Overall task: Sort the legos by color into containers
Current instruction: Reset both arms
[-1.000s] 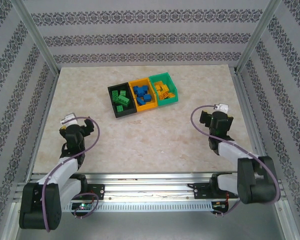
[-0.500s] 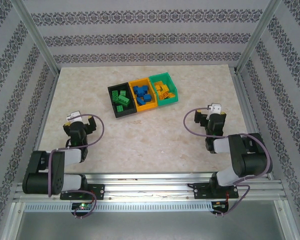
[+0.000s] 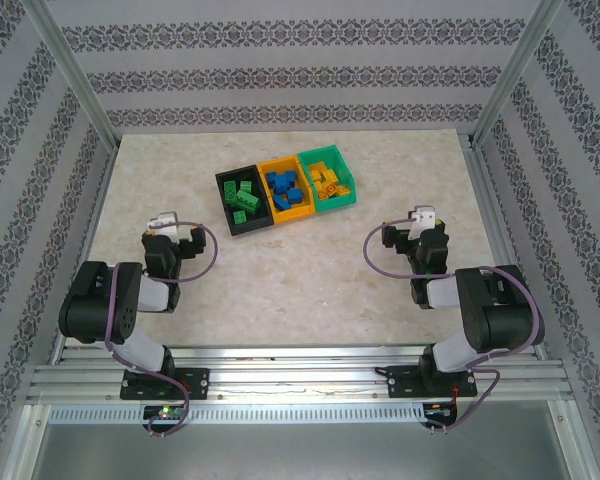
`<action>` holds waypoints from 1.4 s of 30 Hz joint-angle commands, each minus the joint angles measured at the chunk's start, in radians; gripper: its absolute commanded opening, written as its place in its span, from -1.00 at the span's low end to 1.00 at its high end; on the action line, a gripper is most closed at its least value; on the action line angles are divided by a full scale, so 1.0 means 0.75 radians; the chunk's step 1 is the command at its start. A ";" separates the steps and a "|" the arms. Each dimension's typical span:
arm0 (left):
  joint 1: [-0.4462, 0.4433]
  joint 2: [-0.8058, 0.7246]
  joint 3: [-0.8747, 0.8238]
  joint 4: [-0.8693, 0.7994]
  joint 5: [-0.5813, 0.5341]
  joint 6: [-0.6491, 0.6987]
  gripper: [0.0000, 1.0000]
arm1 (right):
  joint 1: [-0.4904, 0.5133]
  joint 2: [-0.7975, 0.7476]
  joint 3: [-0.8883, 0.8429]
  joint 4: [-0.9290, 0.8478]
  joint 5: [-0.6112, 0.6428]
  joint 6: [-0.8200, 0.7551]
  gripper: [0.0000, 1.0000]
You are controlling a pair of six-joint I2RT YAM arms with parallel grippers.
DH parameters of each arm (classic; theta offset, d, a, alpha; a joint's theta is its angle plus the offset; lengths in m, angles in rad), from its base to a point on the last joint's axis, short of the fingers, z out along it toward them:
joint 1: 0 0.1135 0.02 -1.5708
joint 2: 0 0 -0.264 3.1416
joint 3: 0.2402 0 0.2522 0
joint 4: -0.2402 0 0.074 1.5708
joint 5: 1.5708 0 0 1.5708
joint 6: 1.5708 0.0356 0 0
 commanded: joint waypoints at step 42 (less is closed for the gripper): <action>-0.004 -0.007 0.075 -0.116 0.079 0.061 0.99 | -0.027 0.007 0.041 -0.025 -0.080 0.001 0.96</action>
